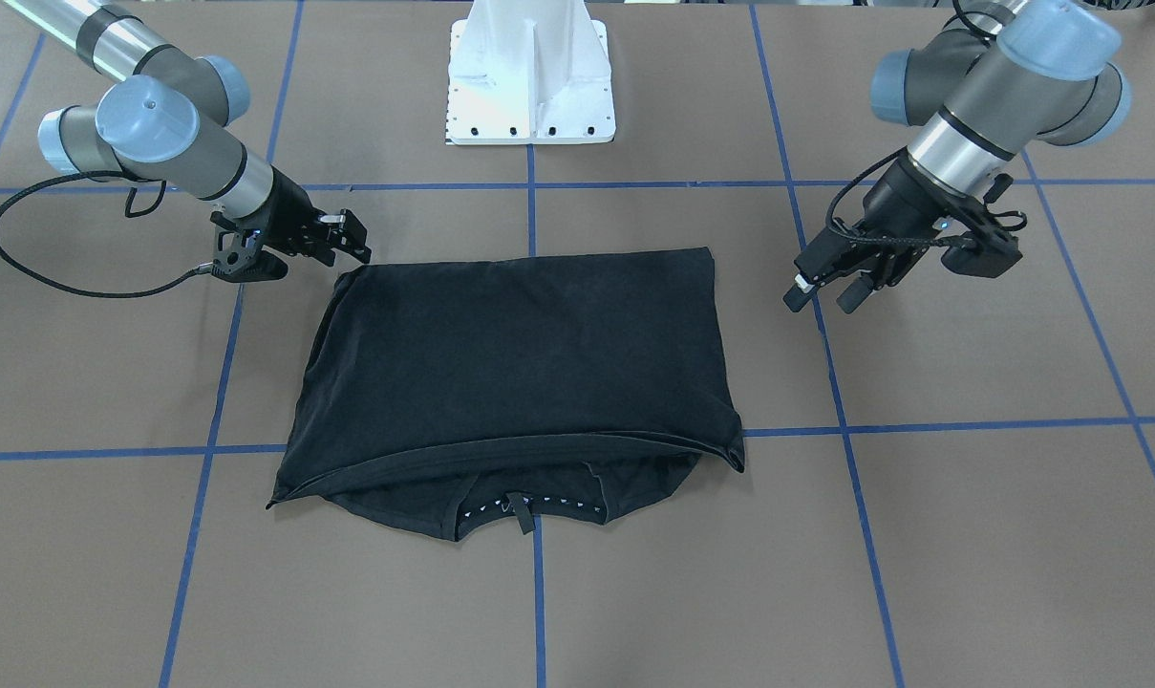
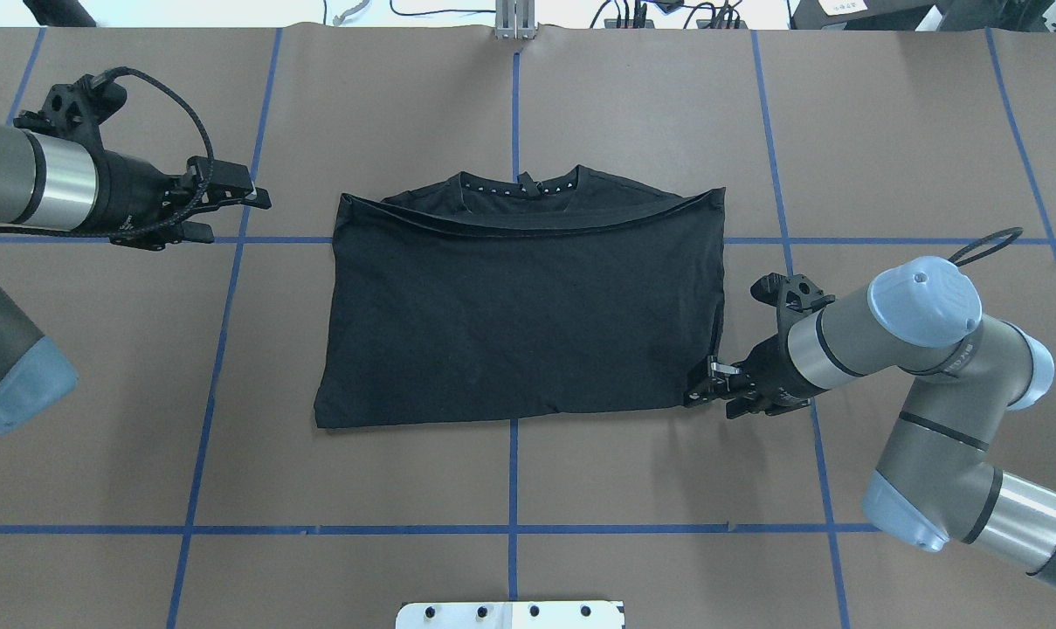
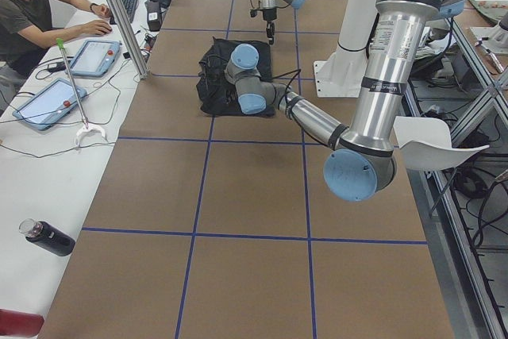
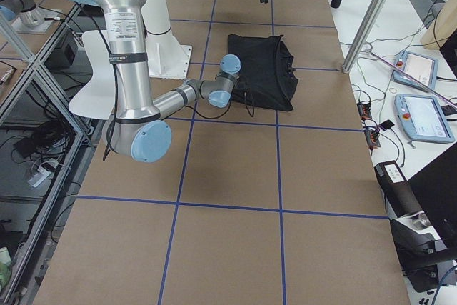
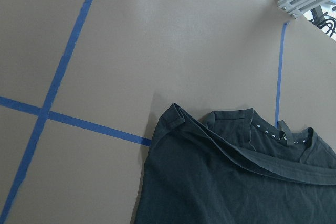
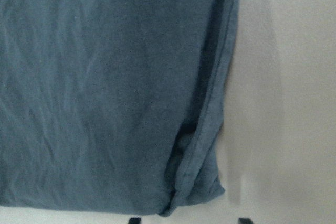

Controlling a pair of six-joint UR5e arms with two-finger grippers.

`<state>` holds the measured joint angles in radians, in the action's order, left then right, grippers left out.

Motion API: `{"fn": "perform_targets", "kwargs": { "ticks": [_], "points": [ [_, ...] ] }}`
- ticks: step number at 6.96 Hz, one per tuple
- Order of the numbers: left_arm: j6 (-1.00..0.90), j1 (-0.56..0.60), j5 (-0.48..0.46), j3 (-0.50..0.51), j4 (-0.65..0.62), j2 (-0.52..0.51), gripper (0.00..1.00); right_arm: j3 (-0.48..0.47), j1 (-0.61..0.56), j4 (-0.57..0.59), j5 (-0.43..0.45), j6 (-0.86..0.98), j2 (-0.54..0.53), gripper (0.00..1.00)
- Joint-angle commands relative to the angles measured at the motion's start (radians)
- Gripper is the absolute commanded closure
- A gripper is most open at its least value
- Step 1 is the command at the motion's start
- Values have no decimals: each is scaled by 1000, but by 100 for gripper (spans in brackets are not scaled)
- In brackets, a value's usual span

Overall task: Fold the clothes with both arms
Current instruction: 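Grasp the shirt's side corner with the right gripper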

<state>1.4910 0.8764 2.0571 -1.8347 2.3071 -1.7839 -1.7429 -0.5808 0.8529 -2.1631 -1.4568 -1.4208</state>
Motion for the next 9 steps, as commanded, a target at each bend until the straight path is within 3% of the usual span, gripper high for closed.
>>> {"fn": "perform_targets", "kwargs": {
  "ticks": [1,2,3,4,5,6,9],
  "points": [
    [0,0,0,-1,0,0,0,35,-1,11,12,1,17,1],
    [0,0,0,-1,0,1,0,57,-2,12,14,1,31,3],
    [0,1,0,-1,0,1,0,59,-2,11,14,1,36,12],
    [0,1,0,0,0,3,0,60,-2,12,13,-1,37,33],
    [0,1,-2,0,0,3,0,59,-2,12,9,-1,37,70],
    [0,1,-2,2,0,4,0,57,-4,11,3,-1,37,100],
    [0,1,-2,3,0,12,0,45,-7,11,-12,-1,36,100]
  ]
}}
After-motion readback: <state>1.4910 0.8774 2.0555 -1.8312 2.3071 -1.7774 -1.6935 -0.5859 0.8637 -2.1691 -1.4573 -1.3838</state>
